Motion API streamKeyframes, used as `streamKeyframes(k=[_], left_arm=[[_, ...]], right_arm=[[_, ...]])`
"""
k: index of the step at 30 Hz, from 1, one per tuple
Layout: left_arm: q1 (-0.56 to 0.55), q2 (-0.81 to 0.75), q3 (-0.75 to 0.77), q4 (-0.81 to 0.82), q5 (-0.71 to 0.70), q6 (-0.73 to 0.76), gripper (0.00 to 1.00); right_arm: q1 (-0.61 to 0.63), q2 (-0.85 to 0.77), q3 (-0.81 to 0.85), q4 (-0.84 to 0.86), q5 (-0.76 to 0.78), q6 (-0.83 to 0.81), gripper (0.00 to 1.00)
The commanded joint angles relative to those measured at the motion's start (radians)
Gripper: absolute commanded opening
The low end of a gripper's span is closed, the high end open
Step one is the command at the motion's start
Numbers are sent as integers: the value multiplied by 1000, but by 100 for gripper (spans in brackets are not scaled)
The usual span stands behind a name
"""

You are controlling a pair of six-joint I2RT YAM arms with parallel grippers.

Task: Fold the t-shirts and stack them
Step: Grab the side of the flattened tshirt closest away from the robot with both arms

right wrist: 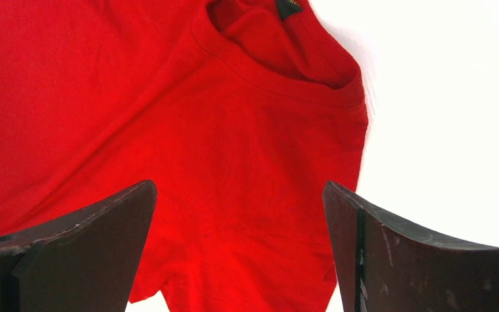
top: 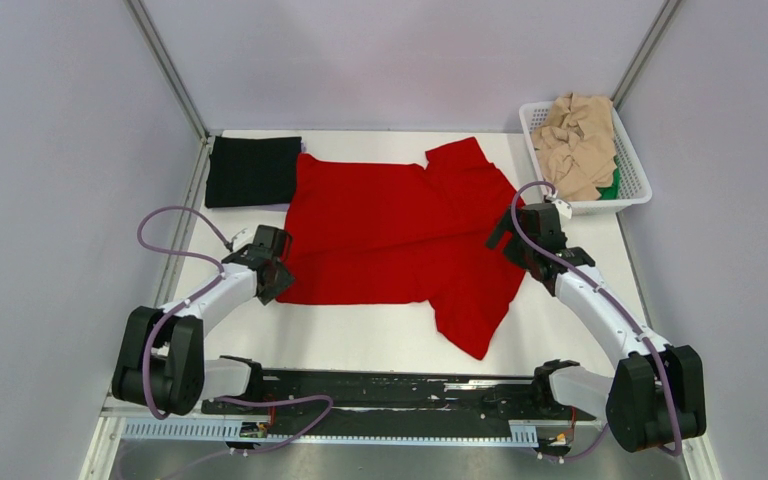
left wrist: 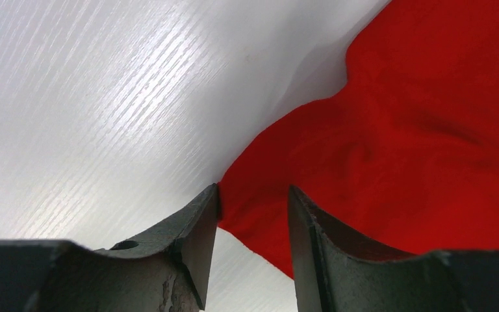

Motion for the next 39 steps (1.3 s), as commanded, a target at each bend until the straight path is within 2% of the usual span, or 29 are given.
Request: streamKeyframes(k=[1,6,9,12,15,20,24,28,32,36,39], left_arm=[[5,63,-1,45,32,0,48],[4,77,13,53,46,14,32],[4,76,12,55,60,34,18],[4,80,14,50,72,44,14],[4,83,18,44,77,52,1],[4,59,15,22,78,76,0],[3,-56,0,-26,82,74,0],[2,-200,-5,-147,67,35,0],[1,-299,-16,-267,50,14,0],[1,-369,-47,-287,42,9,0],[1,-395,-55,-279,44,11,0]], right_arm=[[-4,-5,4,32,29,-10,100],[-5,3,4,32,37,-8,100],[-4,10,5,29,41,-7,100],[-5,13,9,22,48,-4,100],[-6,14,9,20,55,-1,100],[-7,14,8,20,63,0,100],[-6,16,11,18,48,-11,100],[-4,12,20,-21,1,7,100],[19,4,27,-122,-6,48,100],[76,-28,33,-256,0,69,98],[172,-55,35,-403,-6,98,96]])
